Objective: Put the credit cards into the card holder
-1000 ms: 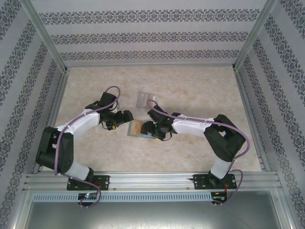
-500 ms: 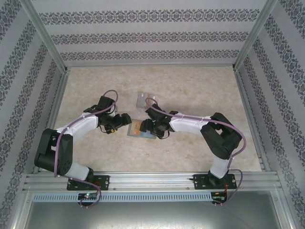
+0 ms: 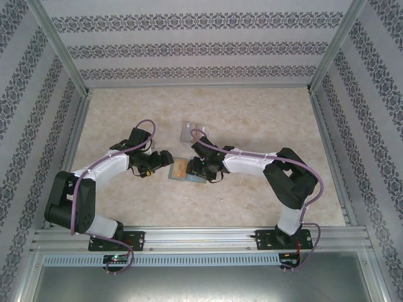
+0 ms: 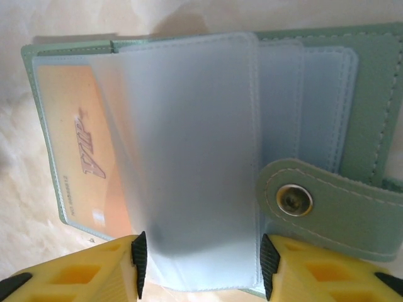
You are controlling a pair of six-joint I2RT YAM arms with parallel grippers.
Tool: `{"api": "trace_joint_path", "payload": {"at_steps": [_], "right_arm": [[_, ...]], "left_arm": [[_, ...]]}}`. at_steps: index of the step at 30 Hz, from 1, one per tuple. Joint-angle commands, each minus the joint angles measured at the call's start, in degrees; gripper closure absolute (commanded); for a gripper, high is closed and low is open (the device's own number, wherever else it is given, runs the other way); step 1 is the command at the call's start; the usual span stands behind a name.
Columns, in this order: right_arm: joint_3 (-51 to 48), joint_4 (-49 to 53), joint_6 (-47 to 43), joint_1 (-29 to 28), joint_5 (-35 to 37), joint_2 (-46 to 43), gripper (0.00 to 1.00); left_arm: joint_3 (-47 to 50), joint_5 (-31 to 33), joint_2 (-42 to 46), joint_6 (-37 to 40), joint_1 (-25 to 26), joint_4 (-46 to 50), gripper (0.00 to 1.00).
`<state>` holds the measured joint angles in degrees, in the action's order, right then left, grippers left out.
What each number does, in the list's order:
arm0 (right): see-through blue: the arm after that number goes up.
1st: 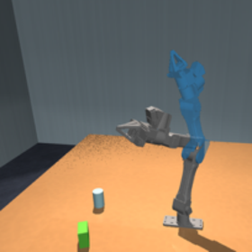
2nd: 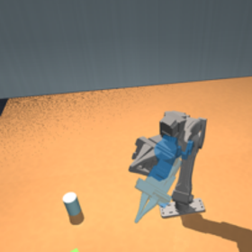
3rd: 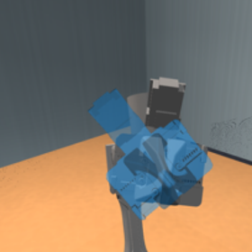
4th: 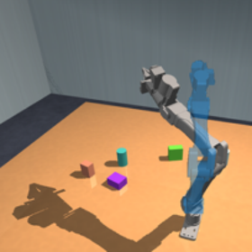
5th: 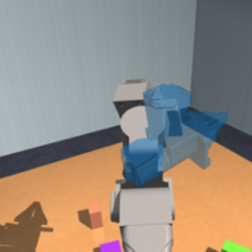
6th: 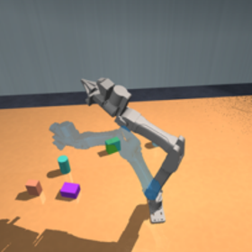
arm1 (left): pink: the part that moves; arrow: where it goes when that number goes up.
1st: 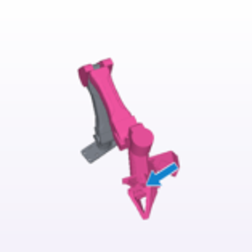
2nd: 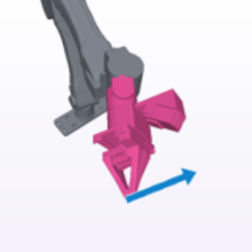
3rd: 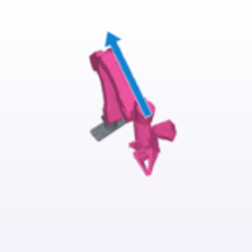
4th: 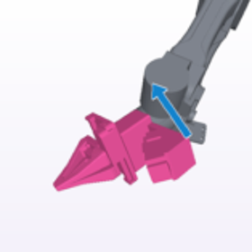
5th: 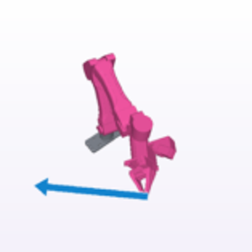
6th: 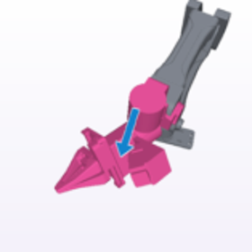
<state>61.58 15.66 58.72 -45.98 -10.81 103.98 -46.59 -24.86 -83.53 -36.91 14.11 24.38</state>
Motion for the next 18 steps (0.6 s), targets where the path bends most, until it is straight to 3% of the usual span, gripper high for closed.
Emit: {"api": "trace_joint_path", "payload": {"at_steps": [1, 7, 18], "right_arm": [[1.04, 0.63, -1.61, 0.01, -0.17, -0.16, 0.52], [1.05, 1.03, -2.86, 0.01, 0.72, -1.59, 0.58], [1.01, -1.32, -4.58, 0.39, 0.17, -2.21, 0.55]], "left_arm": [[0.50, 0.25, 1.37, -0.45, -0.75, -0.88, 0.10], [0.09, 0.96, 1.84, -0.21, -0.75, 0.14, 0.10], [0.16, 0.94, 1.14, -0.21, -0.75, -0.29, 0.10]]}}
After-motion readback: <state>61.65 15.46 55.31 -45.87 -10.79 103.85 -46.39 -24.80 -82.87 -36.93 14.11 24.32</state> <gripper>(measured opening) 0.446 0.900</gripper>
